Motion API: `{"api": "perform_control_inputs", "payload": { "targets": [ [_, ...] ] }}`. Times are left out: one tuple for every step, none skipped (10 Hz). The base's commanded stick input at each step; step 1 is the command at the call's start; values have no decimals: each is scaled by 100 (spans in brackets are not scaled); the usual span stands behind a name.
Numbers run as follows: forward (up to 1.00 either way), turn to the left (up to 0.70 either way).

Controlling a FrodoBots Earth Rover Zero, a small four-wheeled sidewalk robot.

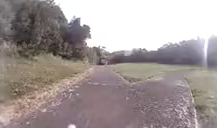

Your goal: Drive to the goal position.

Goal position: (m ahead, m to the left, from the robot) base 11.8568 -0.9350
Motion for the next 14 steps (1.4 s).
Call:
{"api": "perform_control_inputs", "payload": {
  "targets": [
    [70, 2],
    [70, 2],
    [70, 2],
    [70, 2],
    [70, 2],
    [70, 2],
    [70, 2],
    [70, 2],
    [70, 2],
    [70, 1],
    [70, 0],
    [70, 0],
    [70, 0],
    [70, 0]
  ]
}}
